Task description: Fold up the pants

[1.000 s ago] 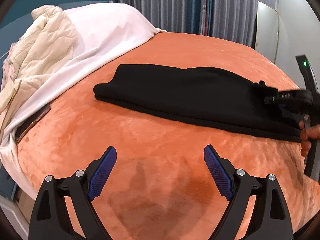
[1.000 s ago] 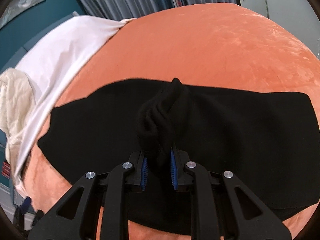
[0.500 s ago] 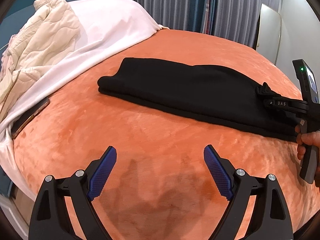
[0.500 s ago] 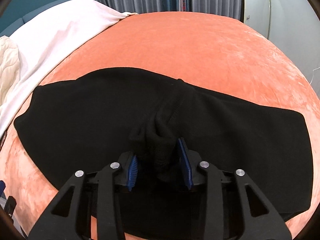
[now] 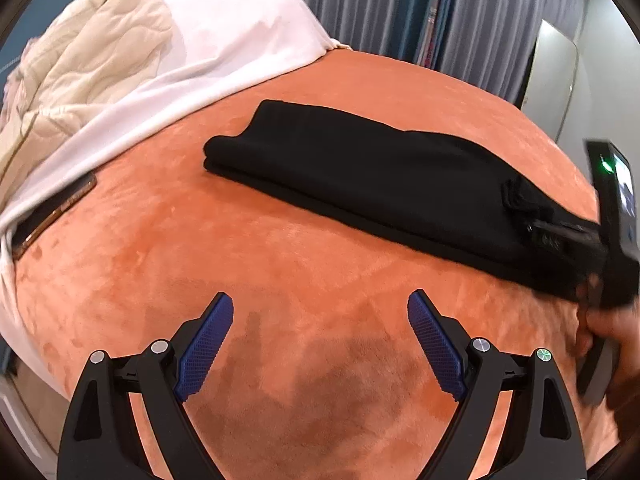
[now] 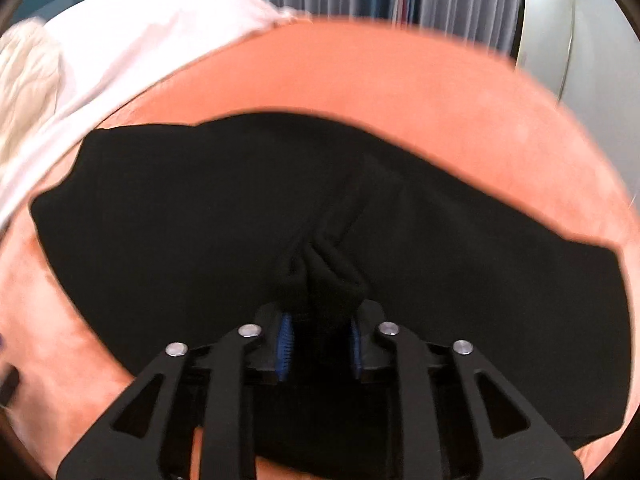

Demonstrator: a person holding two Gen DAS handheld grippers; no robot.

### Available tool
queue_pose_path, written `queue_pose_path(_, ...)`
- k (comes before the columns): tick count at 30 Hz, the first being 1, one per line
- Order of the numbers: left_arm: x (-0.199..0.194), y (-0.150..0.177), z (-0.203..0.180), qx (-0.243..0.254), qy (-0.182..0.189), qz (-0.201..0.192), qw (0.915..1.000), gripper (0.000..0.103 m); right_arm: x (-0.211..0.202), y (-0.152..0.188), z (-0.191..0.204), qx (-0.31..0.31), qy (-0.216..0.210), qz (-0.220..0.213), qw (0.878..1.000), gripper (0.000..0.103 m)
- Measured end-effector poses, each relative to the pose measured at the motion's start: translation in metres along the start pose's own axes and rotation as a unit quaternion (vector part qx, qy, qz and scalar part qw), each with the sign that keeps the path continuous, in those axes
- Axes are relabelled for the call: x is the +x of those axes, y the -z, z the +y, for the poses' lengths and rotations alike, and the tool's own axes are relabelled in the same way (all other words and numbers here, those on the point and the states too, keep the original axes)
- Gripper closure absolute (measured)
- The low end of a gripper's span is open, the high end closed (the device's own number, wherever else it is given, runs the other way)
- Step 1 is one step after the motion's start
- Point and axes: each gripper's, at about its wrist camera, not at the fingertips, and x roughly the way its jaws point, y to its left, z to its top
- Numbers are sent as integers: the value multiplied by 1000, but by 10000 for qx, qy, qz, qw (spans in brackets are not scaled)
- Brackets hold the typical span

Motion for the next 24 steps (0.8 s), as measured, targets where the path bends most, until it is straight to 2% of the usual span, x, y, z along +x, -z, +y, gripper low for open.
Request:
queue_pose_path(1,1,-3,6,-72,24,28,10000,17,-8,2,-1,93,-123,-83,9998,61)
queue_pose_path(3,4,-12,23,-295,-5,52,9996,17,-28,11,-10,380,-437,-303,9979,58)
queue_pose_path(4,5,-16,30,-390,-47,48,9992,17,-37,16,-16,481,-445,-340,9973,58)
queue_pose_path(7,15,-37,53,-709,-115,53,9974,17,-64,35,-48,946,-334,-495,9937,57)
queue_pose_path(10,36,-65,72,-1192,88,157,9927,17,-85,61,-94,1615,-125,-521,9854,50)
queue_pose_path(11,45,-73,77,-1372,158,197,9902,17,-91,72,-112,1828,3,-497,9819,50)
queue_pose_path(16,94,-100,104,-2334,377,493,9704,17,-112,101,-155,2154,396,-400,9749,50)
queue_pose_path(18,114,-106,107,-2486,457,685,9651,16,-116,108,-166,2272,458,-375,9720,50)
queue_pose_path(19,119,-109,108,-2537,420,660,9641,16,-117,110,-170,2333,476,-366,9706,50)
queue_pose_path(24,140,-126,106,-2612,221,639,9629,17,-113,123,-179,2496,481,-335,9666,49)
